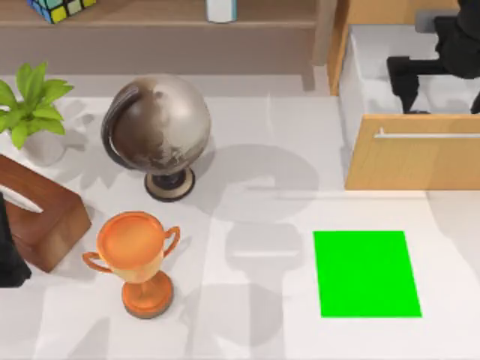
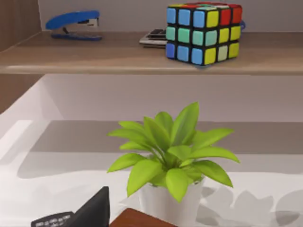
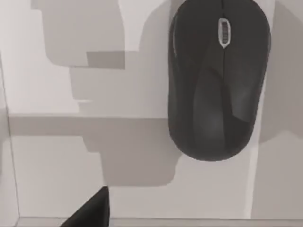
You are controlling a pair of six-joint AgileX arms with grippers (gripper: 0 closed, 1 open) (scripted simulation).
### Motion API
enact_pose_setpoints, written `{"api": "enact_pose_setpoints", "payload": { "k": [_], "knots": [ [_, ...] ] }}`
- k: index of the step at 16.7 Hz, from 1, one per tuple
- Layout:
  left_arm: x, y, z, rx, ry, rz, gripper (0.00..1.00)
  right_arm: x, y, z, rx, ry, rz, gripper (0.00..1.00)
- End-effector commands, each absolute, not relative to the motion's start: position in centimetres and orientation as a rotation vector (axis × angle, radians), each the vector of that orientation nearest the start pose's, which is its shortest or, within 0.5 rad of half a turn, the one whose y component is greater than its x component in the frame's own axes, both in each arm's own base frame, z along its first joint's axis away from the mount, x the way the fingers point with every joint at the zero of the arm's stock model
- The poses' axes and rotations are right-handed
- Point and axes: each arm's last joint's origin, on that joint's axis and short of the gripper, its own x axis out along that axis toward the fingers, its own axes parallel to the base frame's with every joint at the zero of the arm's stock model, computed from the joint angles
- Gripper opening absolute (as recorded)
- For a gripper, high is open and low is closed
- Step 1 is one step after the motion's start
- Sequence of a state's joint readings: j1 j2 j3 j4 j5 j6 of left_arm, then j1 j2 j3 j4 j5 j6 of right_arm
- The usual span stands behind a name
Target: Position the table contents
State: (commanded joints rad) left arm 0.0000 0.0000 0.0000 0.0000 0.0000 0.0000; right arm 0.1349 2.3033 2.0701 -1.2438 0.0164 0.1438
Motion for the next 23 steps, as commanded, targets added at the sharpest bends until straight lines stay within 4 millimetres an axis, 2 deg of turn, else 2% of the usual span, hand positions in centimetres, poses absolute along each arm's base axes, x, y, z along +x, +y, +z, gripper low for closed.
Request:
{"api": "enact_pose_setpoints", "payload": {
  "k": [4,11,17,23],
  "knots": [
    [10.6,-0.1,16.0,0.0,0.0,0.0,1.0,45.8,7.0,19.2,0.002,1.47,0.002,1.0],
    [10.6,-0.1,16.0,0.0,0.0,0.0,1.0,48.1,7.2,14.6,-0.006,1.473,-0.001,1.0],
    [10.6,-0.1,16.0,0.0,0.0,0.0,1.0,48.5,7.2,14.0,-0.004,1.471,0.0,1.0],
    [10.6,-0.1,16.0,0.0,0.0,0.0,1.0,48.5,7.2,14.0,-0.004,1.471,0.0,0.55]
  ]
}}
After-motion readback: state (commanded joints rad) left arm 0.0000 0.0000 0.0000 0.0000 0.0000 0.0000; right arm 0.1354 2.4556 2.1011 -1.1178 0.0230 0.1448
